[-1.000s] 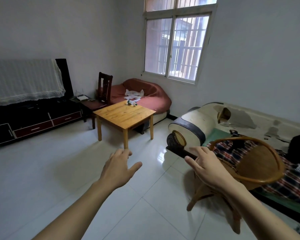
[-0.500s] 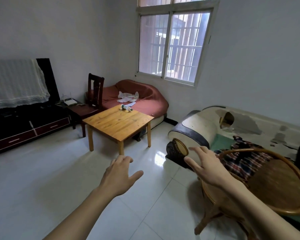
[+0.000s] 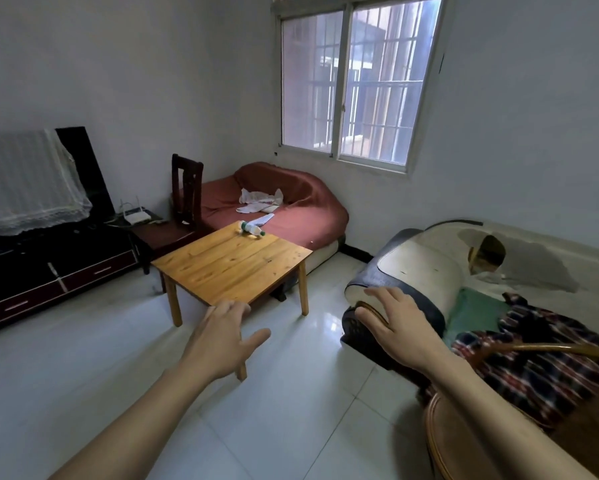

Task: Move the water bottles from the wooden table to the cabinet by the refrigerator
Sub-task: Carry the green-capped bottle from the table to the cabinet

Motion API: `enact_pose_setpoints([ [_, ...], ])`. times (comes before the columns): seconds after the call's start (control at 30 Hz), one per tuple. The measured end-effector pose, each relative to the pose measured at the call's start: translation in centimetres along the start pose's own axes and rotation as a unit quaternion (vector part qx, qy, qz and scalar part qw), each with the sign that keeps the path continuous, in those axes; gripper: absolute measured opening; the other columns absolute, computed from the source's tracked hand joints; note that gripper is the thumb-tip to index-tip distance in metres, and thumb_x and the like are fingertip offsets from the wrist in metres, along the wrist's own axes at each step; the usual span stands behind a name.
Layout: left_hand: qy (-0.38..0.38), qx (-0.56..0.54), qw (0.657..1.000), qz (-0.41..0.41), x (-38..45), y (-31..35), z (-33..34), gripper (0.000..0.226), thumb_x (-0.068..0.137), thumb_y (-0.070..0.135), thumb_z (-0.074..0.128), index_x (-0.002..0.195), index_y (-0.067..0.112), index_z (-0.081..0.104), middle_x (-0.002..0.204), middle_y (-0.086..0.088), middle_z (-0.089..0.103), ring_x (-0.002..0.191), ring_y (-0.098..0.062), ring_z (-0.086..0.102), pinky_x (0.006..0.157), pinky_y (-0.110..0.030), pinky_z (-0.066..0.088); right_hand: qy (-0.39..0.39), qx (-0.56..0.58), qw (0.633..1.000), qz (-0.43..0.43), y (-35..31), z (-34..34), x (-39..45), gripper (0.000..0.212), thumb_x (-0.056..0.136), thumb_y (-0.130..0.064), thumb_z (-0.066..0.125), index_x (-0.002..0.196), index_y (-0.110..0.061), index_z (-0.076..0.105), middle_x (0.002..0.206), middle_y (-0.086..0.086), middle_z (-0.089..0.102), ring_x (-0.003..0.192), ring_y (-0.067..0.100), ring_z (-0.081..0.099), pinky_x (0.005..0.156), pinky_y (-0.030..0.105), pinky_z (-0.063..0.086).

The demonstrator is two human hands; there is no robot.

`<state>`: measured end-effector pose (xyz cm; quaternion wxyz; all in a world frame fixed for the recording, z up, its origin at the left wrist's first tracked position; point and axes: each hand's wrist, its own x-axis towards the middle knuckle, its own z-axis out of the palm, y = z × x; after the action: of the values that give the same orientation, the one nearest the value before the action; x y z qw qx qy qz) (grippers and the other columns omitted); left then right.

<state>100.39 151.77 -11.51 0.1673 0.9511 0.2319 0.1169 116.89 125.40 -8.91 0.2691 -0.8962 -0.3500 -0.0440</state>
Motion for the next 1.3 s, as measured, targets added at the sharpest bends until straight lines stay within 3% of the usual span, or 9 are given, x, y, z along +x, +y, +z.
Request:
enact_pose_setpoints([
  [0.13, -0.017, -0.013, 1.000, -0.013, 5.5, 0.8, 1.0, 0.066, 0.087, 0.068, 0.052, 0.137, 0.026, 0.047, 0.136, 0.008, 0.046, 0.112, -0.013, 0.052, 0.095, -0.032, 0.048, -0.013, 0.014, 1.000, 0.012, 2.6, 0.5, 5.2, 0.051, 0.094, -0.048, 0.052, 0.138, -0.023, 0.050, 0.142, -0.004, 0.048, 0.130, 0.019, 0.040, 0.091, 0.027, 0.033],
  [0.2, -0.021, -0.018, 0.999, -0.016, 8.2, 0.8, 1.7, 0.067, 0.087, 0.068, 0.053, 0.138, 0.026, 0.046, 0.136, 0.007, 0.045, 0.108, -0.013, 0.054, 0.093, -0.032, 0.048, -0.015, 0.024, 1.000, 0.009, 3.6, 1.0, 7.8, 0.052, 0.093, -0.051, 0.050, 0.136, -0.023, 0.051, 0.139, -0.003, 0.051, 0.130, 0.019, 0.041, 0.098, 0.029, 0.036],
  [0.33, -0.019, -0.028, 0.999, -0.018, 14.4, -0.2, 3.1, 0.064, 0.087, 0.065, 0.056, 0.137, 0.025, 0.047, 0.137, 0.006, 0.045, 0.116, -0.014, 0.050, 0.094, -0.031, 0.047, -0.016, 0.031, 0.999, -0.001, 4.9, 2.7, 13.5, 0.063, 0.086, -0.067, 0.040, 0.133, -0.027, 0.052, 0.136, -0.004, 0.054, 0.127, 0.018, 0.046, 0.107, 0.044, 0.040],
  [0.5, -0.018, -0.061, 0.998, -0.008, 23.2, -2.7, 4.4, 0.061, 0.088, 0.062, 0.057, 0.135, 0.025, 0.047, 0.137, 0.004, 0.045, 0.124, -0.014, 0.043, 0.094, -0.030, 0.045, -0.016, -0.005, 1.000, 0.001, 5.0, 4.7, 21.5, 0.052, 0.093, -0.055, 0.049, 0.137, -0.027, 0.050, 0.139, -0.005, 0.050, 0.129, 0.015, 0.044, 0.108, 0.038, 0.040],
  [0.7, 0.002, -0.118, 0.993, -0.010, 35.1, -5.5, 5.3, 0.058, 0.086, 0.057, 0.061, 0.132, 0.024, 0.051, 0.137, 0.003, 0.046, 0.125, -0.017, 0.044, 0.100, -0.034, 0.044, -0.014, -0.054, 0.998, 0.021, 5.4, 6.7, 31.9, 0.073, 0.083, -0.077, 0.030, 0.134, -0.029, 0.051, 0.135, -0.004, 0.053, 0.125, 0.019, 0.049, 0.101, 0.040, 0.044],
  [0.87, -0.030, -0.118, 0.992, -0.018, 41.3, -7.5, 7.3, 0.057, 0.085, 0.058, 0.061, 0.130, 0.025, 0.051, 0.134, 0.003, 0.047, 0.123, -0.018, 0.045, 0.099, -0.033, 0.044, -0.021, -0.042, 0.999, 0.025, 5.8, 9.4, 38.6, 0.072, 0.083, -0.070, 0.035, 0.135, -0.024, 0.052, 0.135, 0.000, 0.054, 0.123, 0.017, 0.050, 0.098, 0.027, 0.039],
  [1.07, -0.023, -0.086, 0.996, -0.028, 51.2, -9.8, 9.3, 0.058, 0.084, 0.060, 0.063, 0.129, 0.025, 0.051, 0.133, 0.002, 0.048, 0.122, -0.017, 0.046, 0.097, -0.034, 0.047, -0.028, -0.022, 0.999, 0.020, 9.3, 12.7, 47.7, 0.058, 0.091, -0.059, 0.045, 0.138, -0.025, 0.048, 0.141, -0.001, 0.048, 0.129, 0.017, 0.045, 0.106, 0.038, 0.042],
  [1.3, -0.045, -0.034, 0.998, -0.016, 64.4, -6.7, 12.8, 0.056, 0.084, 0.059, 0.063, 0.129, 0.028, 0.050, 0.133, 0.002, 0.048, 0.120, -0.015, 0.047, 0.094, -0.033, 0.050, -0.034, 0.020, 0.998, 0.043, 17.9, 15.3, 60.0, 0.056, 0.092, -0.058, 0.047, 0.139, -0.027, 0.048, 0.142, -0.002, 0.047, 0.130, 0.018, 0.043, 0.107, 0.041, 0.040],
])
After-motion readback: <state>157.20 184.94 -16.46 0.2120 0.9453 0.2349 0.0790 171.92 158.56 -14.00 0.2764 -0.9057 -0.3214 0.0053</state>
